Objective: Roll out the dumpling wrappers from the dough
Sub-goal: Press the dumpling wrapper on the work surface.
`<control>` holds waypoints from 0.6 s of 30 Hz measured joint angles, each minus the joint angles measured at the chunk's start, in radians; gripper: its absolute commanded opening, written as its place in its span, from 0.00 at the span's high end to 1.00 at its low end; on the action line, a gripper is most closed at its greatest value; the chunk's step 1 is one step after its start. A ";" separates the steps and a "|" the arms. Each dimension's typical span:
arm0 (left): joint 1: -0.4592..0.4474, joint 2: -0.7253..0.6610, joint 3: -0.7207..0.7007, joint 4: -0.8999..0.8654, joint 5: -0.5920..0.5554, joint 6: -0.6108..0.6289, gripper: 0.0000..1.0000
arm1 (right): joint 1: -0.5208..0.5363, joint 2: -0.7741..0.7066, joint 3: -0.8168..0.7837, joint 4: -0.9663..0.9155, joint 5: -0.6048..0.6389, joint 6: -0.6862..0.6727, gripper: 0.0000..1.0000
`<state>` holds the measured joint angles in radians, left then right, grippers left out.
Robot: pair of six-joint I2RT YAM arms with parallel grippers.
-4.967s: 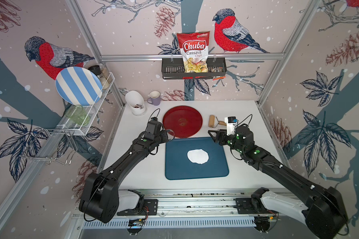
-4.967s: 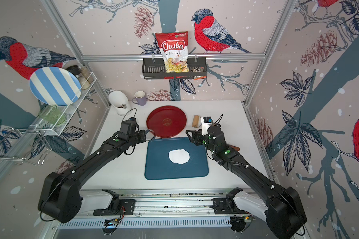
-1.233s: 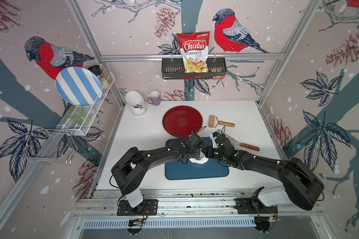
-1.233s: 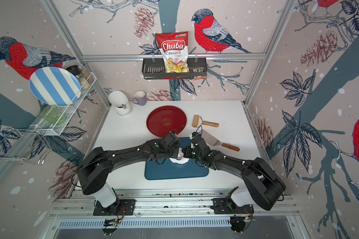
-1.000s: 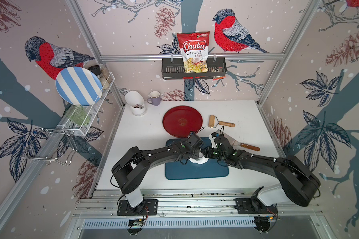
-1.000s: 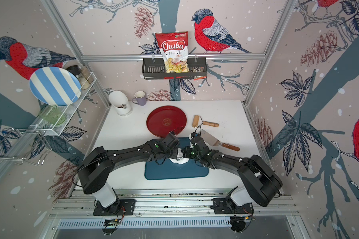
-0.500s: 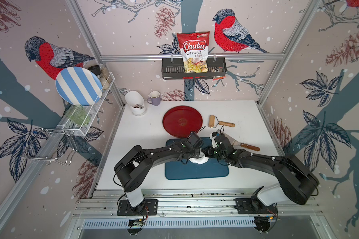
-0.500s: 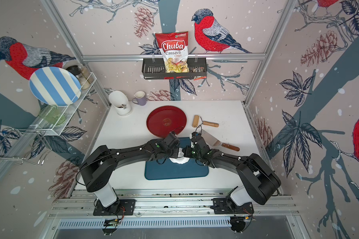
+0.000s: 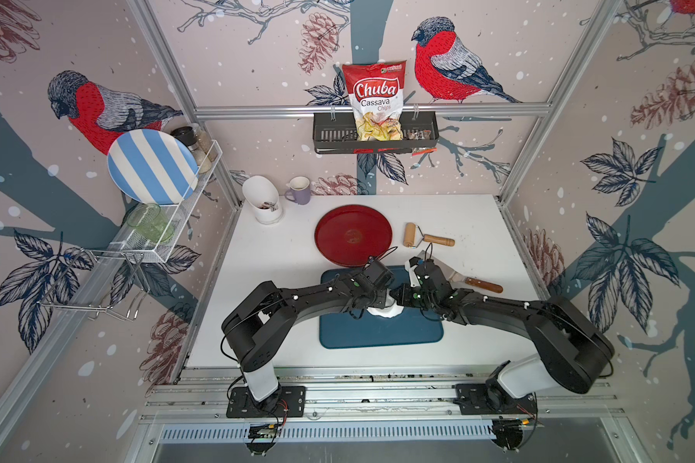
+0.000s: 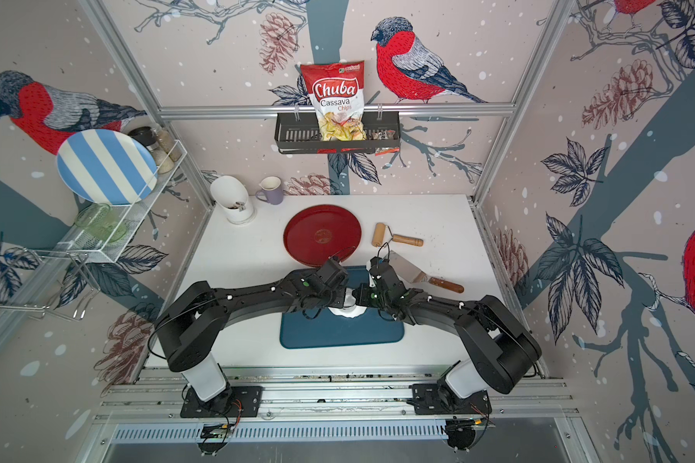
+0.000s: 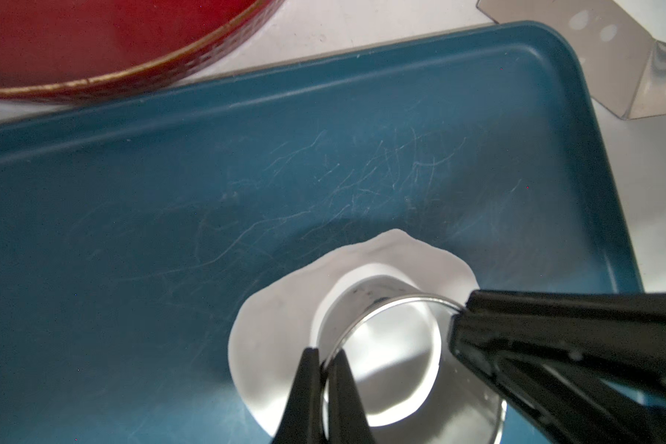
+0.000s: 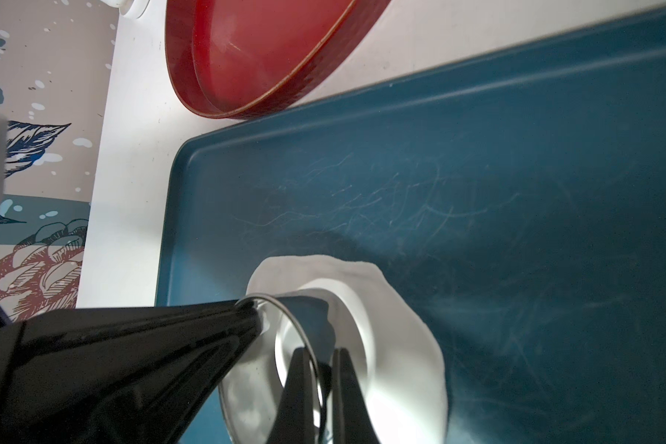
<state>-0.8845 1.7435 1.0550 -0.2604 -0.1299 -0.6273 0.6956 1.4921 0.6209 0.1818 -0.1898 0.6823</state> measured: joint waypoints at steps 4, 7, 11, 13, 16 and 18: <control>0.000 0.000 -0.003 0.003 0.000 0.000 1.00 | 0.000 0.000 0.000 -0.001 0.000 0.000 1.00; 0.000 0.000 -0.005 0.006 0.000 0.000 1.00 | 0.000 0.000 0.000 -0.002 0.000 0.000 1.00; 0.000 0.000 -0.006 0.008 0.000 0.000 1.00 | 0.000 0.000 0.000 -0.002 0.000 0.000 1.00; 0.000 0.000 -0.007 0.009 0.000 0.000 1.00 | 0.000 0.001 0.000 -0.003 0.000 -0.002 1.00; 0.000 0.000 -0.007 0.009 0.001 0.000 1.00 | 0.000 0.003 0.000 -0.003 0.000 -0.002 1.00; 0.000 0.000 -0.008 0.009 0.002 0.000 1.00 | 0.000 0.005 0.000 -0.002 -0.001 -0.002 1.00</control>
<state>-0.8845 1.7439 1.0473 -0.2516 -0.1276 -0.6277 0.6956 1.4975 0.6205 0.1795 -0.1909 0.6800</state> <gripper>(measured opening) 0.063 0.047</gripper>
